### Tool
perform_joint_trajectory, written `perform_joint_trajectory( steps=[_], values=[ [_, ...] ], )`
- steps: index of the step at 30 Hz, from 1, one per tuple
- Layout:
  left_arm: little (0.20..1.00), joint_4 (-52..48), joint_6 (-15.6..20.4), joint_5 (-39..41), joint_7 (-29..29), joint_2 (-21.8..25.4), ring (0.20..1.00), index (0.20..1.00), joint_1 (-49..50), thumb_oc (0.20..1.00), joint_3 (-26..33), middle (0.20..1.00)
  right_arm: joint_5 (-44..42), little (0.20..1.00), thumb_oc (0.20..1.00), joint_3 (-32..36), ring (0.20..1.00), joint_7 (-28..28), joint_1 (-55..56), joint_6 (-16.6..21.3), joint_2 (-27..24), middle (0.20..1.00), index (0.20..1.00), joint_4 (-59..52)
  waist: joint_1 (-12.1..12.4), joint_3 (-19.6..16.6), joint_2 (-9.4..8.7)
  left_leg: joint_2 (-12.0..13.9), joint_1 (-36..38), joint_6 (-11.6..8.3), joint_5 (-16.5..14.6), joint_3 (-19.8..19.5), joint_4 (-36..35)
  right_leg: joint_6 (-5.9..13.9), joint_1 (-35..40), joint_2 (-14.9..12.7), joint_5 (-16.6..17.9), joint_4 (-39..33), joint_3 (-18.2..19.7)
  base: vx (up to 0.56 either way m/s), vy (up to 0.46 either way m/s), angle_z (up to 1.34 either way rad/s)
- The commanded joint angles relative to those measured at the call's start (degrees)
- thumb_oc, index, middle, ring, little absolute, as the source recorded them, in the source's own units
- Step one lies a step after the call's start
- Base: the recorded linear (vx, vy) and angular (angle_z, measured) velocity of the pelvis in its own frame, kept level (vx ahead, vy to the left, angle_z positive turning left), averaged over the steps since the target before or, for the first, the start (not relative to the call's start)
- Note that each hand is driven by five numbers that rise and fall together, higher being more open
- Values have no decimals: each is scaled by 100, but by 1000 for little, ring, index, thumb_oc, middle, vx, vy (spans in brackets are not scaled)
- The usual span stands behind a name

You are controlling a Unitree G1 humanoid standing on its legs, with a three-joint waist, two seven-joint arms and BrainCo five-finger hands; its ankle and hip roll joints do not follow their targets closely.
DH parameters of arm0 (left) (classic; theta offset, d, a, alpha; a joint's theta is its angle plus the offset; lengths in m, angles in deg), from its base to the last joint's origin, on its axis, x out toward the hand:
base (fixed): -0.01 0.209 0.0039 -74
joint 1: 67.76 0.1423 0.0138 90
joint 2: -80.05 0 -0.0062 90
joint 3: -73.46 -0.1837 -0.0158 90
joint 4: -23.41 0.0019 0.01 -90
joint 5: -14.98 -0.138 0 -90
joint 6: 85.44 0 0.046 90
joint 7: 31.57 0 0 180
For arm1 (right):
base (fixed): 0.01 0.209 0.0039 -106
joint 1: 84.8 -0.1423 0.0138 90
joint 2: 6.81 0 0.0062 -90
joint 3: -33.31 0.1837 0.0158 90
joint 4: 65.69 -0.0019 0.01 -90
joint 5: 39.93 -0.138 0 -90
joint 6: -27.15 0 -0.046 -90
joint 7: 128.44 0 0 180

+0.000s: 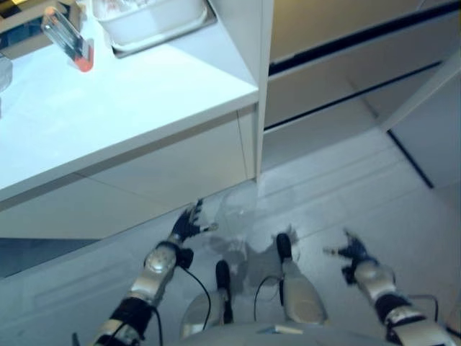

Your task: Take the drinks into the refrigerator

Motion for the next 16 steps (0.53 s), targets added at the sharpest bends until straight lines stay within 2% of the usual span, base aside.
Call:
perform_joint_trajectory(
  steps=[1, 6, 9, 12, 16],
  values=[
    [1000, 777, 36, -85, -274, -214, 1000, 1000, -237, 1000, 108, 1000, -221, 1000, 1000, -159, 1000, -130, 63, 99, 73, 1000, 1000, 332, -26, -556, 14, -181, -438, 178, -29, -291, 100, 284, 541, -114, -881, 207, -129, 86, -16, 3],
    [1000, 2103, -163, 86, -297, -384, 1000, 1000, -311, 1000, 743, 1000, -197, 1000, 1000, -158, 1000, -198, 301, 53, 339, 1000, 1000, 698, -51, -870, -69, -126, -188, 159, -119, -273, 70, 245, 769, -66, -988, 212, -152, 99, -18, 4],
    [1000, 2561, -317, -313, -363, -376, 1000, 1000, -275, 1000, 919, 1000, -312, 1000, 1000, -102, 1000, -166, 370, 71, 424, 1000, 1000, 667, -58, -1031, -109, -99, -72, 153, -161, -254, 58, 229, 869, -41, -1030, 226, -157, 64, -12, 0],
    [1000, 2789, -421, -583, -565, -382, 1000, 1000, -163, 1000, 1002, 1000, -339, 1000, 1000, -152, 1000, -195, 406, 67, 516, 1000, 1000, 696, -42, -1158, -146, -83, 25, 154, -204, -260, 44, 211, 965, -24, -1083, 241, -166, 80, -20, 0],
    [1000, 2783, -402, -335, -517, -474, 1000, 1000, -16, 1000, 1156, 1000, -276, 1000, 1000, -241, 1000, -232, 425, 34, 590, 1000, 1000, 682, 23, -1260, -181, -78, 94, 156, -240, -294, 60, 190, 1063, -4, -1144, 255, -211, 48, -19, -1]
  ],
)
